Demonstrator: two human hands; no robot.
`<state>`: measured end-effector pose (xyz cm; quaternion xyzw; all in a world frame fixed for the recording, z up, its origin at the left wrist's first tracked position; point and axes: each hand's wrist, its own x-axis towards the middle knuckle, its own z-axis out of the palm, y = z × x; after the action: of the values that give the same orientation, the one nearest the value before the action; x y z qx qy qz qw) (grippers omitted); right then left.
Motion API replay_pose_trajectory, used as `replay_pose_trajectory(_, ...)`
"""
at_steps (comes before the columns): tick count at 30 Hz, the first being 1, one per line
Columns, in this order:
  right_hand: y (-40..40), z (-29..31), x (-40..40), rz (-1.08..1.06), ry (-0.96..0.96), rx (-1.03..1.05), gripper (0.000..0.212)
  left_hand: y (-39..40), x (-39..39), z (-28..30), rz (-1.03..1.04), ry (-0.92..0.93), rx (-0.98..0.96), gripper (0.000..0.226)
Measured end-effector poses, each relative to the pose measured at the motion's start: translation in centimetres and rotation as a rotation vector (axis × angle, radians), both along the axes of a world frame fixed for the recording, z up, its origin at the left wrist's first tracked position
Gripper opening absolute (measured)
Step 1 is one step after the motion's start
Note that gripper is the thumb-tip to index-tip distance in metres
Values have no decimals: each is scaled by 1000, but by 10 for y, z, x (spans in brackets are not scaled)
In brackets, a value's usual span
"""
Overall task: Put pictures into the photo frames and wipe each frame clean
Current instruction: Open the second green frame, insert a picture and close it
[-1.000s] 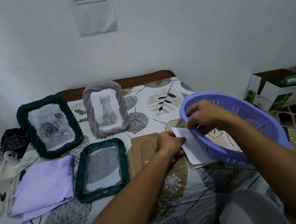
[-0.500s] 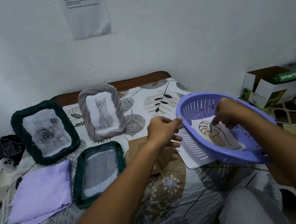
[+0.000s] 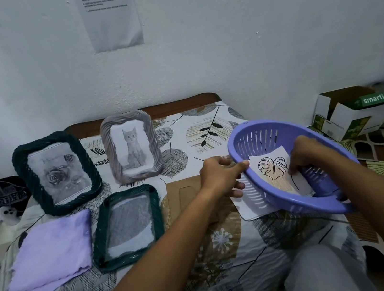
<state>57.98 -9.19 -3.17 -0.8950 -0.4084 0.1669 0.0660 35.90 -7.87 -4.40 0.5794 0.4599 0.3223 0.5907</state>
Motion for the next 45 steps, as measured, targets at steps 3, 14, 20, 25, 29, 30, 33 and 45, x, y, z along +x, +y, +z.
replay_pose_trajectory(3,2,4,4,-8,22,8,30,0,0,0,8,-5,-1,46)
replay_pose_trajectory(14,-29,44,-8,23,1038,494,16,-3,11,23,46,-193,298,4)
replay_pose_trajectory(20,-39,55,-47,243,974,702,13,-11,18,58,-118,-426,-143,28)
replay_pose_trajectory(25,-41,65,-76,391,789,749,6,-8,2,66,-96,-487,-125,35)
replay_pose_trajectory(29,-37,66,-92,415,703,757,2,-1,-15,68,-55,-515,-135,14)
replay_pose_trajectory(30,-36,66,-96,409,707,764,2,0,-21,68,-49,-519,-141,14)
replay_pose_trajectory(33,-31,65,-109,387,737,764,7,4,-41,69,-17,-491,-112,11)
replay_pose_trajectory(45,7,18,-204,189,1201,453,46,14,-173,35,179,-327,-133,9)
